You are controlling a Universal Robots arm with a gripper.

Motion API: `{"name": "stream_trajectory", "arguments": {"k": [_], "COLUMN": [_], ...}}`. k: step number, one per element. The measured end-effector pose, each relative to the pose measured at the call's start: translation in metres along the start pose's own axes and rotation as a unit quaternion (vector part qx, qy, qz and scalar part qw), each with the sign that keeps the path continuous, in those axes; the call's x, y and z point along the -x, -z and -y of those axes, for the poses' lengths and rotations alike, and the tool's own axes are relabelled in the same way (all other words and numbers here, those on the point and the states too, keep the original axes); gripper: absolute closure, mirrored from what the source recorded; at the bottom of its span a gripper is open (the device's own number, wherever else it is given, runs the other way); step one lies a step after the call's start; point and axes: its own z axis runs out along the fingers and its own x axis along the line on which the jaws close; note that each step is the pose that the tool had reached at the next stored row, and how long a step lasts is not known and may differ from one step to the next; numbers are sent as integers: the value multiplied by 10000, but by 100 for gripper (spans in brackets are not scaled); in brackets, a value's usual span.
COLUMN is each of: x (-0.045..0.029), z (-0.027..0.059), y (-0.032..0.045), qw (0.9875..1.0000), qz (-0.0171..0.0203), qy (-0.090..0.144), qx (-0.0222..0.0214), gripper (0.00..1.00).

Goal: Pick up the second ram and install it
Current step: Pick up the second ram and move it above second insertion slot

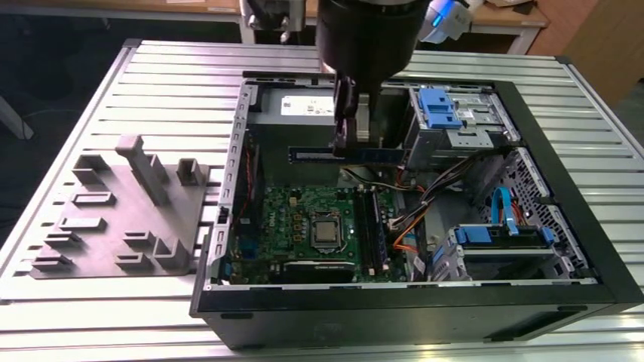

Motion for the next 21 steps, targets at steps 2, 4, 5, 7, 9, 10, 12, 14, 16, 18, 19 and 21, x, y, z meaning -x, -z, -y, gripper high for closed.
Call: {"name": "stream_trajectory", "arguments": {"k": [2, 4, 5, 7, 9, 10, 12, 14, 16, 18, 19, 21], "x": [0, 0, 0, 2, 3, 4, 4, 3, 1, -1, -2, -3], "z": [19, 38, 47, 65, 79, 86, 98, 108, 116, 123, 125, 131], "y": [-35, -72, -90, -126, -163, -180, -216, -253, -289, -325, -342, -380], "qw": [10000, 10000, 10000, 10000, 10000, 10000, 10000, 10000, 10000, 10000, 10000, 10000], "qz": [-1, -1, -1, -1, -1, -1, -1, -1, -1, -1, -1, -1], "qy": [0, 0, -1, -1, -2, -1, -2, -2, -2, -3, -3, -3], "qx": [5, 11, 14, 20, 27, 30, 34, 38, 41, 44, 45, 46], "gripper": [91, 91, 91, 91, 91, 91, 91, 91, 91, 91, 91, 91]}}
